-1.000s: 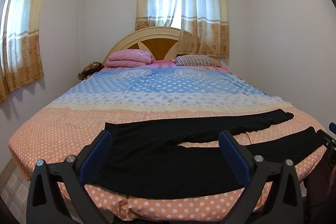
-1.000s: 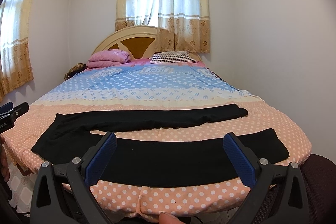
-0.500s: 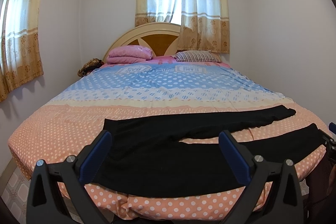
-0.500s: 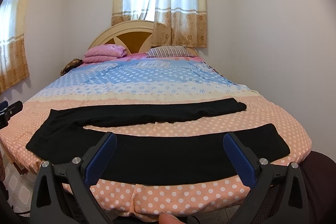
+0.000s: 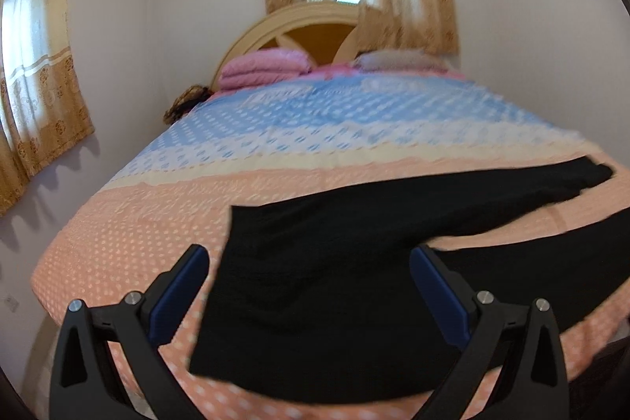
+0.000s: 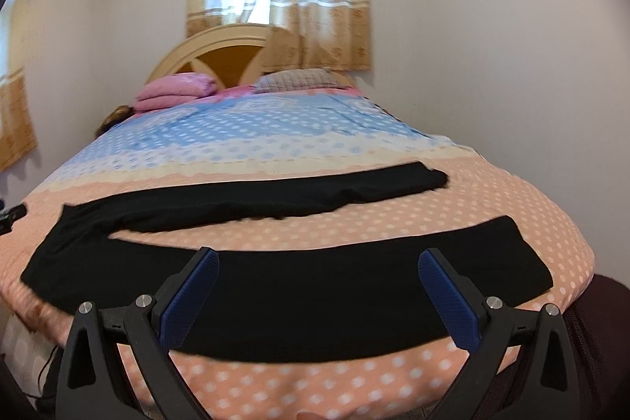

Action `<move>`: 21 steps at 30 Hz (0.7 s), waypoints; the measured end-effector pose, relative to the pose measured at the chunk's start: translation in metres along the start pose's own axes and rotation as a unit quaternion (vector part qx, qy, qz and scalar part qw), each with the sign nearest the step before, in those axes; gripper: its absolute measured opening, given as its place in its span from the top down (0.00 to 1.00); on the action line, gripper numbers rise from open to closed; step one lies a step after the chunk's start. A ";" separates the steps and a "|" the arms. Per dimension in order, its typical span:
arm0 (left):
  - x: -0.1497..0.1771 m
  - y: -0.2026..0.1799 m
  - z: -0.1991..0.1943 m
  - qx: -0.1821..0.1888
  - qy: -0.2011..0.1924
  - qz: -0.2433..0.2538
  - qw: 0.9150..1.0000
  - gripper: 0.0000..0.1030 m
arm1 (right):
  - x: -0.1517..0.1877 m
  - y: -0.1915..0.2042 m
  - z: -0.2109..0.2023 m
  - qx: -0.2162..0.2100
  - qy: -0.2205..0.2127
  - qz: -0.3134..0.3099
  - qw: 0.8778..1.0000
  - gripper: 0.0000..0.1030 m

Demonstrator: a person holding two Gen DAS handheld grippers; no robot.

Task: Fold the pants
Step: 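Lower both tools onto the black pants and close both grippers on the fabric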

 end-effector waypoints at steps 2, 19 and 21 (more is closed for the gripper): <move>-0.005 0.021 0.022 -0.011 0.010 -0.003 1.000 0.00 | -0.002 -0.020 0.017 0.013 0.014 0.012 1.000 0.03; -0.014 0.093 0.152 -0.010 0.102 -0.006 0.995 0.01 | -0.077 -0.105 0.124 0.063 0.079 0.037 0.994 0.35; -0.011 0.096 0.169 -0.001 0.120 -0.017 0.993 0.10 | -0.079 -0.105 0.137 0.066 0.091 0.035 0.993 0.37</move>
Point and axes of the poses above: each gripper's, at about its wrist camera, not at the fingertips, and z roughly the way its jaws point, y to its left, x to its underside, the point moved 9 cm from there along z, roughly the way its jaws point, and after that the axes turned 1 degree about y, right-handed, at the moved point
